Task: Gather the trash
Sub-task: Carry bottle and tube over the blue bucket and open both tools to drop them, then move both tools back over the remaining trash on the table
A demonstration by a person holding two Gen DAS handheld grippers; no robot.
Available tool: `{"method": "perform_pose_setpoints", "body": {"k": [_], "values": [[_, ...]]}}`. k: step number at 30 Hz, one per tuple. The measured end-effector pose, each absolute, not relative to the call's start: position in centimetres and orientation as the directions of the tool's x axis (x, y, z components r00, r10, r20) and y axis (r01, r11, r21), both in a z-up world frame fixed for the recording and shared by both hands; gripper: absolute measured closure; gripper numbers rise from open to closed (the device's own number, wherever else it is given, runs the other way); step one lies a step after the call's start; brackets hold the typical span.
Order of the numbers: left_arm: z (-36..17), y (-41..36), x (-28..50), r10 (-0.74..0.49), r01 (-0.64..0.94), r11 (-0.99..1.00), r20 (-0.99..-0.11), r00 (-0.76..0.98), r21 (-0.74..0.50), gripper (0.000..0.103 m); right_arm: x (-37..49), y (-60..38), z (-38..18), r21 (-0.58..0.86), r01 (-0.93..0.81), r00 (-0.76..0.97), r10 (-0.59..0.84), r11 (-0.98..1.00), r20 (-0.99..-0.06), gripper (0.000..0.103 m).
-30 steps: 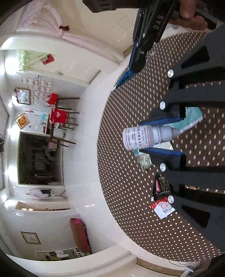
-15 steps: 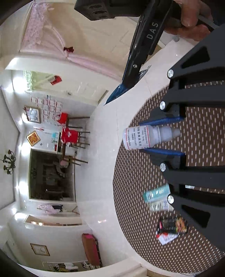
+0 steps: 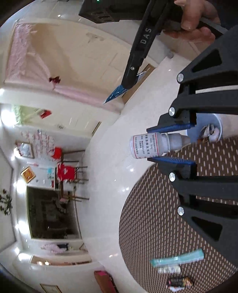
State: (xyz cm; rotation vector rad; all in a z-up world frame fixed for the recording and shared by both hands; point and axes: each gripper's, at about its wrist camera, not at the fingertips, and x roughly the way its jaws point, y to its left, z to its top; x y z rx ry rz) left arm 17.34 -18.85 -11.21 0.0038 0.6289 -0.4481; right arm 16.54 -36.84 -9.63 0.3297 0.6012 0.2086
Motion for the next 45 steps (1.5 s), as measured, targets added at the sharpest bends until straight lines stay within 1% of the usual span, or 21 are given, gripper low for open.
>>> {"method": "perform_pose_setpoints", "body": {"k": [5,10,16,20,21,22,23,24,25,26,28,29,30,32,37,45], "values": [[-14.6,-23.7,18.9,-0.422,0.454,0.882,-0.634,0.648,-0.123,0.079,16.7,-41.2,-13.3,0.398,0.010,0.781,0.241,0.917,-0.576,0.088],[-18.6,-27.2,20.7,-0.412,0.482,0.868,-0.710,0.571,-0.115,0.079,17.7,-43.7,-17.8,0.429,0.084,0.729,0.238,0.899,-0.642,0.088],[-23.5,-30.4,23.1,-0.367,0.502,0.860,-0.792,0.488,-0.090,0.079,18.6,-45.7,-23.4,0.467,0.164,0.658,0.256,0.869,-0.708,0.088],[-26.4,-31.9,24.4,-0.337,0.513,0.855,-0.835,0.435,-0.078,0.079,18.9,-47.1,-26.2,0.487,0.208,0.623,0.268,0.848,-0.735,0.088],[-26.9,-32.0,24.7,-0.336,0.519,0.851,-0.841,0.425,-0.078,0.078,18.9,-47.2,-26.7,0.492,0.218,0.617,0.272,0.843,-0.739,0.088],[-27.4,-32.4,24.9,-0.329,0.524,0.848,-0.850,0.412,-0.074,0.066,18.9,-47.5,-27.3,0.501,0.230,0.613,0.276,0.834,-0.741,0.088],[-28.0,-33.1,24.9,-0.312,0.525,0.849,-0.862,0.400,-0.063,0.056,19.1,-48.3,-28.2,0.516,0.247,0.611,0.282,0.820,-0.740,0.084],[-28.1,-33.4,25.1,-0.296,0.516,0.855,-0.866,0.403,-0.052,0.029,19.3,-49.0,-29.0,0.528,0.266,0.603,0.289,0.806,-0.743,0.054],[-28.2,-33.6,24.8,-0.279,0.503,0.864,-0.864,0.420,-0.035,0.014,19.3,-49.7,-30.2,0.539,0.300,0.586,0.294,0.787,-0.756,0.038],[-27.8,-33.6,24.7,-0.267,0.490,0.872,-0.850,0.454,-0.012,0.013,19.5,-50.1,-30.8,0.537,0.322,0.577,0.289,0.780,-0.764,0.017],[-27.1,-33.7,24.4,-0.270,0.499,0.867,-0.839,0.473,0.002,0.012,18.9,-50.7,-31.4,0.535,0.340,0.574,0.281,0.774,-0.770,0.017],[-26.9,-33.8,24.4,-0.270,0.501,0.866,-0.837,0.475,0.005,0.012,18.7,-50.9,-31.7,0.536,0.349,0.568,0.282,0.769,-0.774,0.014],[-26.7,-33.6,24.1,-0.269,0.501,0.865,-0.834,0.482,0.010,0.012,18.5,-51.0,-31.8,0.534,0.358,0.564,0.278,0.766,-0.777,0.009],[-26.2,-33.6,23.8,-0.272,0.502,0.865,-0.824,0.497,0.017,0.012,18.1,-51.3,-31.6,0.519,0.375,0.566,0.254,0.768,-0.784,0.006],[-24.4,-33.0,22.1,-0.303,0.506,0.862,-0.796,0.524,0.005,0.012,17.7,-51.2,-30.1,0.480,0.385,0.571,0.205,0.789,-0.795,0.006],[-20.2,-31.8,20.2,-0.357,0.510,0.860,-0.727,0.587,-0.011,0.011,17.7,-50.0,-25.5,0.484,0.341,0.630,0.186,0.806,-0.754,0.006]]}}
